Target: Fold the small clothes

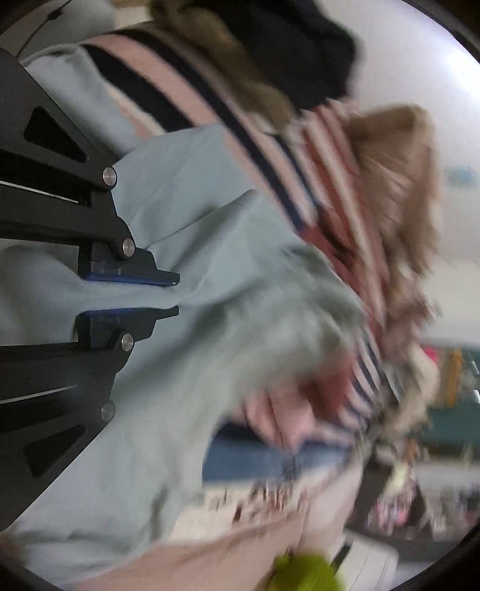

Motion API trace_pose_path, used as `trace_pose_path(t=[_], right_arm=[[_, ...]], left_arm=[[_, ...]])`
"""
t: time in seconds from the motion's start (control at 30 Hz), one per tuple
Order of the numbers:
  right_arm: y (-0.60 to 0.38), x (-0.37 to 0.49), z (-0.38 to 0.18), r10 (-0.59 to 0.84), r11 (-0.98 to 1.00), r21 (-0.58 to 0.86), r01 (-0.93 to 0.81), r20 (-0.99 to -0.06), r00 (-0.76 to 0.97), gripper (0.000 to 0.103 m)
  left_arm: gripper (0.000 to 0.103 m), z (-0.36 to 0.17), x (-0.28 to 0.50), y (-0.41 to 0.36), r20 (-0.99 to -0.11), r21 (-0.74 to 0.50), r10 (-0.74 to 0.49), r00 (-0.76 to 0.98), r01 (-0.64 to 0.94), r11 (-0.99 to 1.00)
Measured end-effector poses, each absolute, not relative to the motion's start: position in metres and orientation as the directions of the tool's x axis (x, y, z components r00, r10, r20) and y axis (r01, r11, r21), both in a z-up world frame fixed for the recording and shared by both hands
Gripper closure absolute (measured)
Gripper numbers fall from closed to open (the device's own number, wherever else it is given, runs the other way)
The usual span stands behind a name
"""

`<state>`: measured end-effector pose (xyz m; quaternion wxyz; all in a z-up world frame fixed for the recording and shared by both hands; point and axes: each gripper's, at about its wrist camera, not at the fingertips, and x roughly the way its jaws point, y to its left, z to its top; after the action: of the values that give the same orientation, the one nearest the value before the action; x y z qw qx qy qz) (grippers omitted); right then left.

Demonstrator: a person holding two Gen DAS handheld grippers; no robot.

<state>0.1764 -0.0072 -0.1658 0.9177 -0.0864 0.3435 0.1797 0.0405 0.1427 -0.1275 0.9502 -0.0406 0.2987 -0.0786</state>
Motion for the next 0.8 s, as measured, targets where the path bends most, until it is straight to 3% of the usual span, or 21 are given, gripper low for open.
trace_pose_path(t=[0.17,0.33,0.43,0.5,0.53,0.57,0.73,0.77,0.8], right_arm=[[-0.080,0.127,-0.161,0.267,0.961,0.121,-0.247,-0.630,0.729,0.100],[-0.117,0.089,-0.195,0.220,0.975,0.175,-0.133,-0.740,0.636,0.098],[-0.128,0.078,-0.192,0.234,0.972,0.198,-0.127,-0.741,0.629,0.094],[-0.128,0.084,-0.177,0.254,0.967,0.203,-0.154,-0.704,0.663,0.067],[-0.124,0.092,-0.170,0.271,0.962,0.214,-0.169,-0.683,0.678,0.044],[-0.121,0.102,-0.164,0.286,0.958,0.222,-0.183,-0.669,0.685,0.035],[-0.081,0.172,-0.181,0.282,0.957,0.174,-0.232,-0.740,0.610,0.034],[-0.074,0.182,-0.188,0.251,0.963,0.134,-0.233,-0.757,0.603,0.045],[-0.068,0.188,-0.191,0.207,0.971,0.081,-0.225,-0.759,0.617,0.063]], left_arm=[[0.006,-0.134,0.055,0.137,-0.574,-0.133,-0.203,0.793,0.154,0.979],[0.006,-0.139,0.064,0.126,-0.592,-0.124,-0.214,0.777,0.174,0.977],[0.006,-0.139,0.066,0.122,-0.587,-0.151,-0.256,0.768,0.207,0.967],[0.006,-0.139,0.068,0.119,-0.587,-0.152,-0.262,0.766,0.213,0.965],[0.006,-0.138,0.069,0.118,-0.587,-0.156,-0.260,0.767,0.208,0.966],[0.006,-0.138,0.069,0.117,-0.585,-0.164,-0.261,0.768,0.204,0.965],[0.006,-0.140,0.067,0.116,-0.594,-0.164,-0.260,0.761,0.203,0.966],[0.006,-0.142,0.066,0.118,-0.599,-0.160,-0.256,0.758,0.201,0.967],[0.006,-0.144,0.066,0.119,-0.607,-0.157,-0.253,0.753,0.198,0.968]])
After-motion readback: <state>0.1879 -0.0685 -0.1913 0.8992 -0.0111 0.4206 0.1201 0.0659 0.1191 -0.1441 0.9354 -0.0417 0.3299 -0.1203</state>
